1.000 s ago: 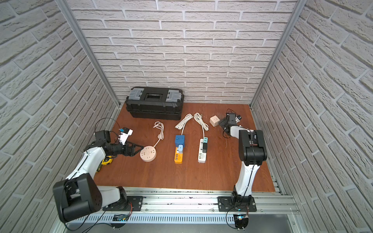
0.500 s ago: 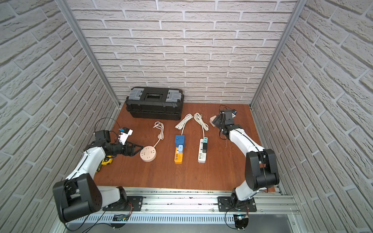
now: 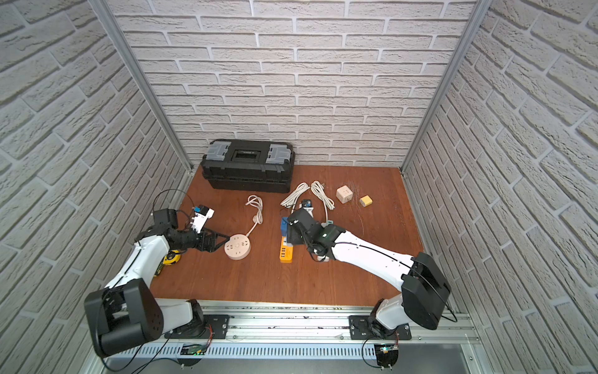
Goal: Pull the plug off the socket
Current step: Move the socket to the center of the board.
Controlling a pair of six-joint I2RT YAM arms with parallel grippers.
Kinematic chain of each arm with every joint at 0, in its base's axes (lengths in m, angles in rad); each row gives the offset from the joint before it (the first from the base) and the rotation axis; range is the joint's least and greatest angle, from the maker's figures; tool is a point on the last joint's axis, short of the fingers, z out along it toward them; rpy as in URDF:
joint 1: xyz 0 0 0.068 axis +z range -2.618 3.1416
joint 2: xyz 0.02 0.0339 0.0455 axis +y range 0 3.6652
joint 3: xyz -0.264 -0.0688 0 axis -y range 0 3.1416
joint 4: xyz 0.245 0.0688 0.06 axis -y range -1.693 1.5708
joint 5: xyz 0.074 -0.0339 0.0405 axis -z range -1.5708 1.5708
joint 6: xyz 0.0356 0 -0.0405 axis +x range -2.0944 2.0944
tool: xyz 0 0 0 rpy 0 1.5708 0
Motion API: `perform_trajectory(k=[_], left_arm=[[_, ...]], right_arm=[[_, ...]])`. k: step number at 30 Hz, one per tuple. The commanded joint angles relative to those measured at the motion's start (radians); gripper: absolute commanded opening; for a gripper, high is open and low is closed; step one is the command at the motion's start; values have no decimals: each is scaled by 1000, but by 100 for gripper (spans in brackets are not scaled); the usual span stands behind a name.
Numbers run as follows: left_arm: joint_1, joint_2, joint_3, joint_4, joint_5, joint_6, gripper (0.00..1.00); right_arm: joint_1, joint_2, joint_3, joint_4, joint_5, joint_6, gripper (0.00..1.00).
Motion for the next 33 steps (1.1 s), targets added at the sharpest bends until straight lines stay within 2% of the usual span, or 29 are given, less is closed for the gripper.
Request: perform_trajectory(k=[1,6,18,20,25,27,33], left_arm=[[0,1,-13,3,16,-5,98],[0,-3,-17,13,11,-8,98],[0,14,-14,13,15,-8,98],[0,13,-15,12,15,-8,98],[-1,14,-13,11,14,-5,98],[0,14,-14,10,13,-4,98],[-1,16,-11,13,13,-4,98]], right_arm=[[56,89,-17,13,35,27,80],[117,190,1,49,48,44,80],[124,343,49,95,57,51,78],[123,353,42,111,54,57,75],[137,349,33,100,60,69,46],[152,335,34,76,71,67,39],[216,306,53,12,90,43,36]])
